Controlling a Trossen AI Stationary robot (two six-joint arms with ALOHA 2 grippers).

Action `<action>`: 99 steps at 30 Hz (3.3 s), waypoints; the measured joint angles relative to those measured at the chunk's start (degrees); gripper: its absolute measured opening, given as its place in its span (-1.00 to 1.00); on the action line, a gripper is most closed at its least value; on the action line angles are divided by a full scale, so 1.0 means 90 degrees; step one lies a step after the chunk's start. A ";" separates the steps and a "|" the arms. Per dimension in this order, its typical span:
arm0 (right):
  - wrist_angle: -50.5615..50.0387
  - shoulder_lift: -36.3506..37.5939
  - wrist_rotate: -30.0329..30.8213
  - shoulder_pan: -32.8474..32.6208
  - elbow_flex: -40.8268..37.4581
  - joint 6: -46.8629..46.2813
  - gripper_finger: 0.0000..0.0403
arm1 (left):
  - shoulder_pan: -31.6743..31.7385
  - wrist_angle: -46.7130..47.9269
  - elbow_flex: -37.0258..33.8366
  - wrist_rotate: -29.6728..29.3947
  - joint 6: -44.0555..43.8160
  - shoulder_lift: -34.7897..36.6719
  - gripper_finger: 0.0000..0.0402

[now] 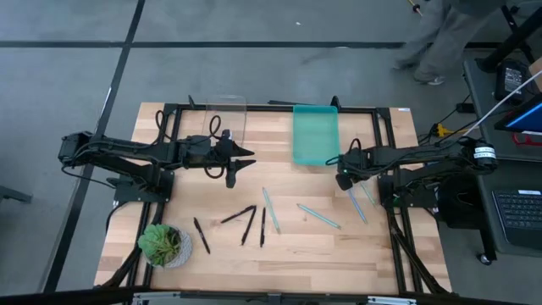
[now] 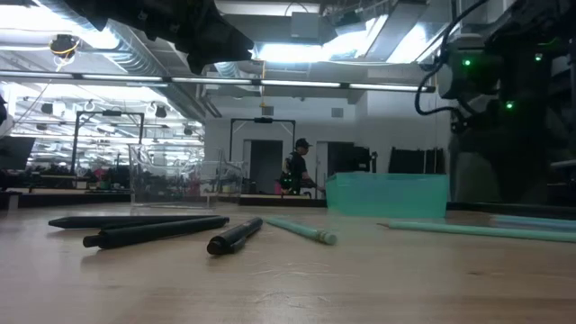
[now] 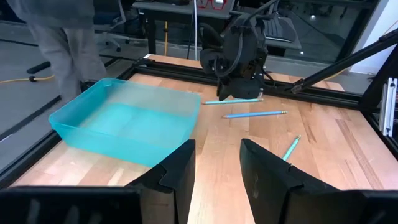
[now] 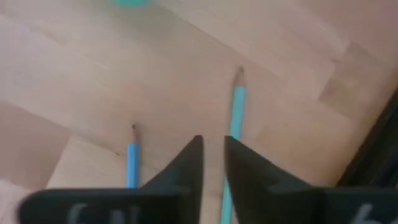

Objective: Sort pens & pencils
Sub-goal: Put the blue pencil into the blue bin

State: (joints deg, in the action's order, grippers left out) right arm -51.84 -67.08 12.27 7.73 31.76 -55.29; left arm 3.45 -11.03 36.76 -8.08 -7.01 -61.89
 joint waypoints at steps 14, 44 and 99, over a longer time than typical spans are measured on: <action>0.0495 0.0039 -0.0406 0.0000 -0.0884 -0.0963 -0.05 | 0.0001 -0.0006 -0.0001 0.0000 0.0002 0.0000 -0.40; 0.0569 0.0223 -0.0805 0.0214 -0.0747 -0.0127 -0.92 | 0.0001 -0.0012 -0.0001 0.0000 0.0005 0.0000 -0.40; 0.2337 -0.1694 -0.1566 0.3411 0.2930 0.3813 -0.13 | 0.0001 -0.0005 -0.0001 -0.0002 -0.0012 0.0002 -0.40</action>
State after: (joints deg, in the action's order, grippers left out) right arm -30.81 -82.32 -1.83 38.43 58.13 -20.97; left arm 3.46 -11.07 36.75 -8.10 -7.11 -61.87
